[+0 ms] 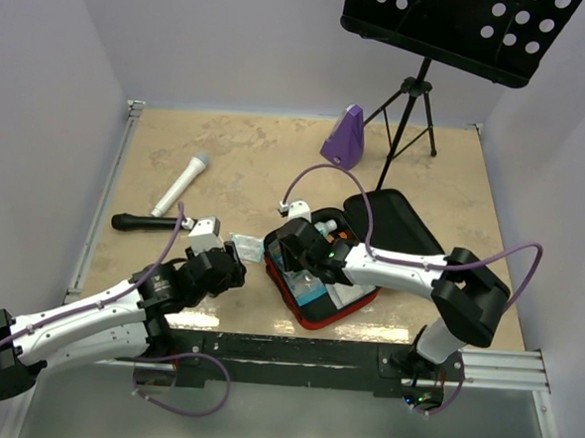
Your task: Organize the medicine kit
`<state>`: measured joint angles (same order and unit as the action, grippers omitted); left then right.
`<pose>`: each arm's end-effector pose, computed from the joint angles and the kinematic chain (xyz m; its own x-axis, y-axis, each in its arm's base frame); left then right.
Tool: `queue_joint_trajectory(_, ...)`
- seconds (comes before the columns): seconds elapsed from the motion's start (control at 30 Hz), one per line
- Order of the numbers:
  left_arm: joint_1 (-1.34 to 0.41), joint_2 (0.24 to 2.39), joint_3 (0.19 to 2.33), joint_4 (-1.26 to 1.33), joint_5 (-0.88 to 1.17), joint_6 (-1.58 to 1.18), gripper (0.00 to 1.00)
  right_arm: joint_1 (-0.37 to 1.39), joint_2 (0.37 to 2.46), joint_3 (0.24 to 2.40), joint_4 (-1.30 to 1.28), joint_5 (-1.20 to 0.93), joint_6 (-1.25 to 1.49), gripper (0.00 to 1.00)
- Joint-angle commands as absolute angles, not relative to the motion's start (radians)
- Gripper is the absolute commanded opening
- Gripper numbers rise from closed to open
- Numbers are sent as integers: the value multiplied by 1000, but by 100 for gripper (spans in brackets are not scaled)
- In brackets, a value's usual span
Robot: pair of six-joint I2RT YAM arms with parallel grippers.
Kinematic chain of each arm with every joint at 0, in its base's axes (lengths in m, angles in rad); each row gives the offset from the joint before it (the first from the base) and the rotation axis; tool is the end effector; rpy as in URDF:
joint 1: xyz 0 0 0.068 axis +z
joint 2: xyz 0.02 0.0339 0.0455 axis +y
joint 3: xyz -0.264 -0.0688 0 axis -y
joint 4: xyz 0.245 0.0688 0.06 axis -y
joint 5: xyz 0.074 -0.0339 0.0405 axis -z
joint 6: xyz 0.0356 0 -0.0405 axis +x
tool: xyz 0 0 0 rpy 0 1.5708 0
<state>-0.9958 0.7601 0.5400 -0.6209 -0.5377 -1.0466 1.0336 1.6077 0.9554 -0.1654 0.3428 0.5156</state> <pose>0.0972 -0.1164 0.2225 -0.6661 -0.3394 -0.6642 -0.0831 0.9187 -0.3861 0.1814 0.2812 0.1978 -0.6658 -0.2103 -0.7159 -0.4175 0.9002 0.1239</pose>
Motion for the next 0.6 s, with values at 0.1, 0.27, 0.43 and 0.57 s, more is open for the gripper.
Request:
queue_joint_trajectory(0.1, -947, 830, 571, -572, -604, -1068, 78, 1035, 1422, 1035, -188, 327, 520, 44)
queue_joint_trajectory(0.27, -787, 945, 588, -503, -537, -1013, 81, 1035, 1336, 1108, -253, 345, 515, 45)
queue_joint_trajectory(0.43, -618, 1028, 607, -430, -431, -870, 74, 1035, 1218, 1028, -259, 368, 526, 46)
queue_joint_trajectory(0.57, -548, 1055, 629, -419, -425, -809, 73, 1037, 1138, 957, -265, 376, 541, 45)
